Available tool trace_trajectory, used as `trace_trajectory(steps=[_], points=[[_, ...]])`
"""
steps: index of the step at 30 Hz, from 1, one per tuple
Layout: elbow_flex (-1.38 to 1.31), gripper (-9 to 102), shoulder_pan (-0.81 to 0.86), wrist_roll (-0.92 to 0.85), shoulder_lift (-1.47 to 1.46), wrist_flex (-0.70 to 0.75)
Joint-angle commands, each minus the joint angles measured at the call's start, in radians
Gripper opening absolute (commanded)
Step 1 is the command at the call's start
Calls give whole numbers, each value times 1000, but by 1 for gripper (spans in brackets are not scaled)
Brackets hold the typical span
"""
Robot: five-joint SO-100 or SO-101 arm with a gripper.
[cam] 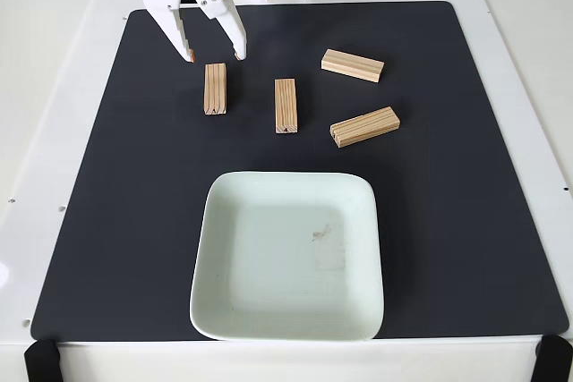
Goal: Pick up the wooden block and place them on the plate.
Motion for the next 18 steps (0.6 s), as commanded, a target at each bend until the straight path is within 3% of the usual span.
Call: trace_trajectory(steps=[1, 11, 18], points=[[-21, 29, 20, -8, -18, -23], [-55, 29, 26, 3, -117, -28], [-54, 28, 20, 5, -187, -115]])
